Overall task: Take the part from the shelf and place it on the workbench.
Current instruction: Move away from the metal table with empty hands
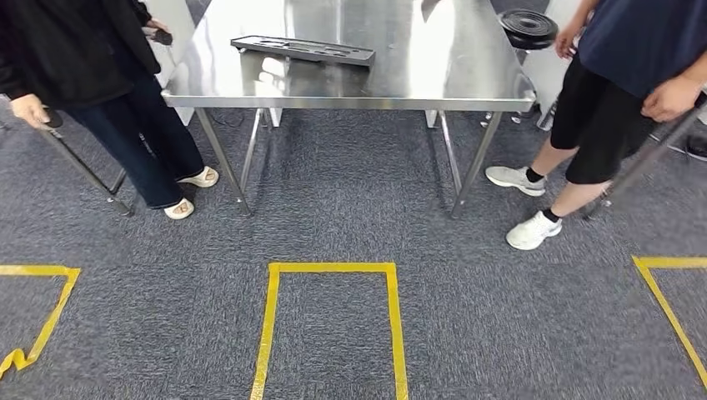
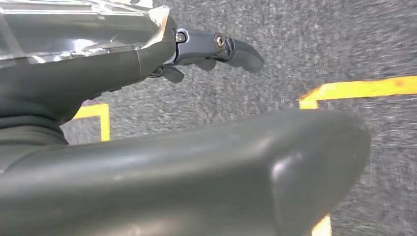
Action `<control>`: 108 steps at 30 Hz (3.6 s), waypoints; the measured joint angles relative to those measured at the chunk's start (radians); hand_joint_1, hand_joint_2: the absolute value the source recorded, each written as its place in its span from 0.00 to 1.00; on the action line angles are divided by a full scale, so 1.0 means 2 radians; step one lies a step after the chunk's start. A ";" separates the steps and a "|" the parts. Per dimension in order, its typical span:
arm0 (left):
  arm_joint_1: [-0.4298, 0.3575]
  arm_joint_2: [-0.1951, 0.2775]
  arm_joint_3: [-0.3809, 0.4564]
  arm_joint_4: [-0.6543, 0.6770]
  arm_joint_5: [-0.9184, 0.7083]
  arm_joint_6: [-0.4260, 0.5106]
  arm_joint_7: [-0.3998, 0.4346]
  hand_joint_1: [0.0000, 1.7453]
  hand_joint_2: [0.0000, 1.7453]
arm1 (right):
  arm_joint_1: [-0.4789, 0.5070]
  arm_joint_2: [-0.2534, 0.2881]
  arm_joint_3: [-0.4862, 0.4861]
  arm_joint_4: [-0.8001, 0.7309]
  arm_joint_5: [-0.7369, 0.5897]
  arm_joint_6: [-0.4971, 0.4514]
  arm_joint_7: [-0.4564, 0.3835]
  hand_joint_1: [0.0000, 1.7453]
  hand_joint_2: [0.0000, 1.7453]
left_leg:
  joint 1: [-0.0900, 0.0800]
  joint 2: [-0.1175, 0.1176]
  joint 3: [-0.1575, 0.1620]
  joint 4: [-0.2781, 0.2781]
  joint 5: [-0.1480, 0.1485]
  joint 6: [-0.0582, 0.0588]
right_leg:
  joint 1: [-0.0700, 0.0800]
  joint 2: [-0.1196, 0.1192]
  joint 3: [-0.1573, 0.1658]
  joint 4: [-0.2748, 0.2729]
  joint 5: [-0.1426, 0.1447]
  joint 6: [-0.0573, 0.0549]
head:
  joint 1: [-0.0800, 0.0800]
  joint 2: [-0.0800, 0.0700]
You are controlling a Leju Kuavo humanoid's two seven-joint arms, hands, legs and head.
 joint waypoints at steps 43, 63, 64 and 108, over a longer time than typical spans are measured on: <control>0.001 -0.004 0.000 0.000 -0.003 0.000 0.000 0.00 0.00 | 0.006 -0.001 -0.015 0.002 0.002 -0.004 -0.005 0.00 0.00 | 0.019 0.037 -0.057 0.142 -0.087 -0.027 | -0.019 -0.021 -0.031 0.023 0.005 0.017 | -0.014 0.000; 0.005 -0.002 0.001 0.000 0.008 0.002 -0.007 0.00 0.00 | 0.001 0.000 -0.020 0.002 0.024 -0.004 -0.003 0.00 0.00 | -0.015 0.057 -0.007 0.004 0.000 0.012 | 0.003 -0.053 -0.001 0.020 -0.018 0.018 | -0.009 0.000; 0.005 -0.002 0.001 0.000 0.009 0.002 -0.007 0.00 0.00 | 0.000 0.000 -0.020 0.002 0.024 -0.003 -0.003 0.00 0.00 | -0.015 0.059 -0.006 0.004 0.000 0.011 | 0.006 -0.055 0.007 0.005 -0.015 0.014 | -0.010 0.000; 0.009 0.004 0.006 0.002 0.013 0.007 -0.007 0.00 0.00 | -0.003 0.004 -0.028 0.002 0.030 -0.007 -0.004 0.00 0.00 | 0.016 0.011 -0.012 0.047 -0.022 -0.030 | -0.013 -0.008 -0.004 0.003 0.006 0.003 | -0.016 0.000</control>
